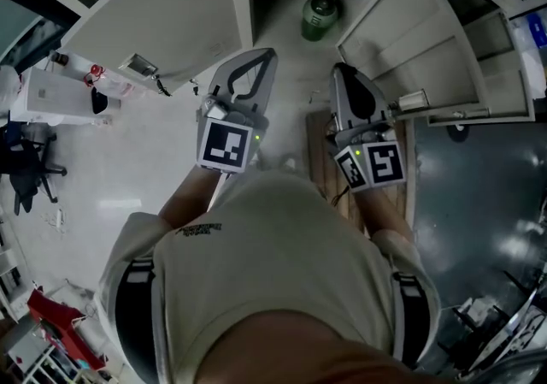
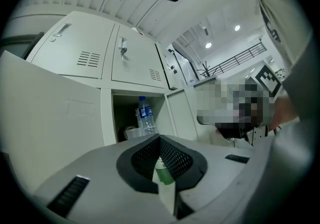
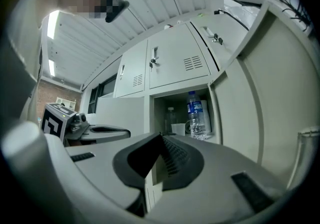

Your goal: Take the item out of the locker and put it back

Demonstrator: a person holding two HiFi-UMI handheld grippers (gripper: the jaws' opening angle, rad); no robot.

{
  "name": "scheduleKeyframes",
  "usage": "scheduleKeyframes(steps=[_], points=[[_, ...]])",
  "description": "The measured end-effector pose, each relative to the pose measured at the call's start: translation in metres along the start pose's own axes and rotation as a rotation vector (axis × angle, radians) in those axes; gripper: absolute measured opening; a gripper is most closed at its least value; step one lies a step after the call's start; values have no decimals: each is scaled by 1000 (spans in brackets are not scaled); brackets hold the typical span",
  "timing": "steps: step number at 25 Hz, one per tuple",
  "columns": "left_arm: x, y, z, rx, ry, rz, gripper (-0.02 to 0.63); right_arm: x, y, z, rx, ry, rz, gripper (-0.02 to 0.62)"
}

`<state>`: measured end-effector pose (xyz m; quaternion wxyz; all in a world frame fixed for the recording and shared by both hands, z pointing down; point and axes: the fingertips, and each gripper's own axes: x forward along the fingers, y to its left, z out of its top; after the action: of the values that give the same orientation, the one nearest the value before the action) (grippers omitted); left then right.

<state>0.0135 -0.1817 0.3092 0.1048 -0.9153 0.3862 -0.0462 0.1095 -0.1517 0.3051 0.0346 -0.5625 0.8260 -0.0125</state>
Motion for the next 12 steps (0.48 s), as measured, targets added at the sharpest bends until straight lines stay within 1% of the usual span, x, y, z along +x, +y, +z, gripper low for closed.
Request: scheduleKeyframes(steps=[4,5,6,8,12], points=[[8,1,-11,-6,25,10,12,4,-5,-5,5,5,-12,6],[9,2,-14,-5,30,12,12,5,-6,-6,7,8,-14,16],[10,3,-16,-5,34,14,12,7,-7,-8,9,11,-15,38],[13,6,-17,-7,35,17,12,10,-8,-10,6,16,-16,56],[23,13,-21,-19,39,22,12,25,-13,-15,-6,32,-20,159]])
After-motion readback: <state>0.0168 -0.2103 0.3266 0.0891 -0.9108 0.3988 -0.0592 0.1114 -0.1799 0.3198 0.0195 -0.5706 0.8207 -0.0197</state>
